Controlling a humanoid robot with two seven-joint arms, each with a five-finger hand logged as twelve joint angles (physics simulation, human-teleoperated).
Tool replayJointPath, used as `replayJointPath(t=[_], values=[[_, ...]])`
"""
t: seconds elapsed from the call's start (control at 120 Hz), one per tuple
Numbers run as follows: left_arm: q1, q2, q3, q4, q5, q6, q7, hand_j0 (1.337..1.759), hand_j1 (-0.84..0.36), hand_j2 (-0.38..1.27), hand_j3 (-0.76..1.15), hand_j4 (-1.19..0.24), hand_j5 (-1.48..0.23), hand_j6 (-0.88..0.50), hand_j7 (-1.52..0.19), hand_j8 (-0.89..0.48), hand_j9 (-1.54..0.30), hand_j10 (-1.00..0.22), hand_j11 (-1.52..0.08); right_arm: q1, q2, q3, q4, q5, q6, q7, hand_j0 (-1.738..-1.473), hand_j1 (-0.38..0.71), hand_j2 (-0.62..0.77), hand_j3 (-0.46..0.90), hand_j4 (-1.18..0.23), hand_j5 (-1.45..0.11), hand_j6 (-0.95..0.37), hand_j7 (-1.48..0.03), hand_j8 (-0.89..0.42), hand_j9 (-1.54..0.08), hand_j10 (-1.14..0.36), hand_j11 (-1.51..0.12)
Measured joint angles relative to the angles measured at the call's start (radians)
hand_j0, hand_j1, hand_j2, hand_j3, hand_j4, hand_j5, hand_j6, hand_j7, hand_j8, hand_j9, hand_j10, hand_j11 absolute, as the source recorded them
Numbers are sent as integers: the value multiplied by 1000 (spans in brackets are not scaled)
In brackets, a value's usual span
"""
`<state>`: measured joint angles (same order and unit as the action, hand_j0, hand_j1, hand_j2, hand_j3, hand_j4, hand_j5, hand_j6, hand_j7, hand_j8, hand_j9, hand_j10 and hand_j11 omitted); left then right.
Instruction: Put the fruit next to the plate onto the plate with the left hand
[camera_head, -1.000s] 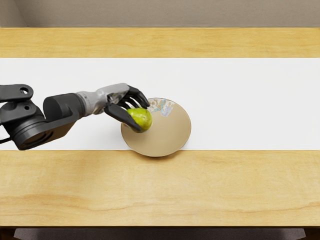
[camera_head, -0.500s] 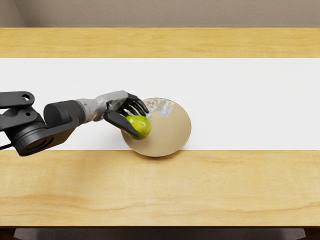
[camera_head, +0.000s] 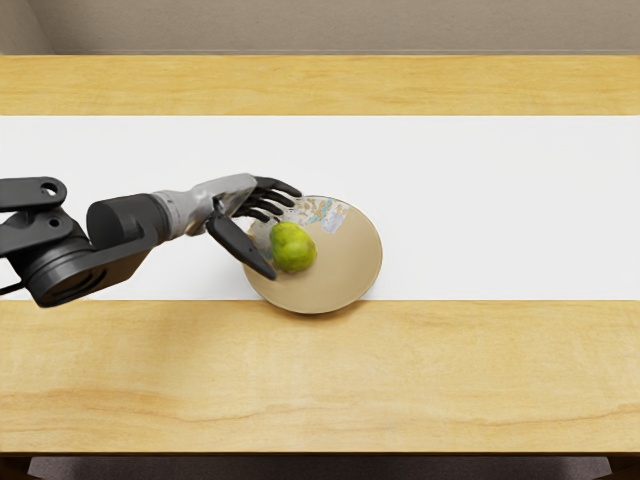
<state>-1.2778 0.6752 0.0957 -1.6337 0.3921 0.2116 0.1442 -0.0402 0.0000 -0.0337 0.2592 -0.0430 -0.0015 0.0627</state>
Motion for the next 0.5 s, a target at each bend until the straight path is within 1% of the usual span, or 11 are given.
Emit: replayJointPath(t=[0.183, 0.367, 0.417, 0.5], values=[[0, 66, -43, -1, -1, -7, 1, 1658, 223, 31, 0, -108, -142, -105, -142, -103, -141, -96, -141, 0, 0, 0, 0, 0, 0, 0, -1658, -326, -4, 0, -19, -24, -19, -24, -19, -24, -19, -24], [2, 174, -110, 14, -16, -120, 2, 1658, 292, 14, 0, -50, -64, -49, -64, -48, -64, -45, -64, 0, 0, 0, 0, 0, 0, 0, -1658, -327, -4, 0, -19, -24, -19, -24, -19, -24, -19, -24], [3, 222, -125, 20, -51, -155, 2, 1658, 303, 12, 0, -41, -53, -41, -53, -40, -52, -37, -52, 0, 0, 0, 0, 0, 0, 0, -1658, -327, -4, 0, -19, -24, -19, -24, -19, -24, -19, -24], [11, 302, -143, 26, -176, -265, 2, 1658, 315, 9, 0, -31, -39, -30, -39, -30, -39, -28, -39, 0, 0, 0, 0, 0, 0, 0, -1658, -327, -4, 0, -19, -24, -19, -24, -19, -24, -19, -24]])
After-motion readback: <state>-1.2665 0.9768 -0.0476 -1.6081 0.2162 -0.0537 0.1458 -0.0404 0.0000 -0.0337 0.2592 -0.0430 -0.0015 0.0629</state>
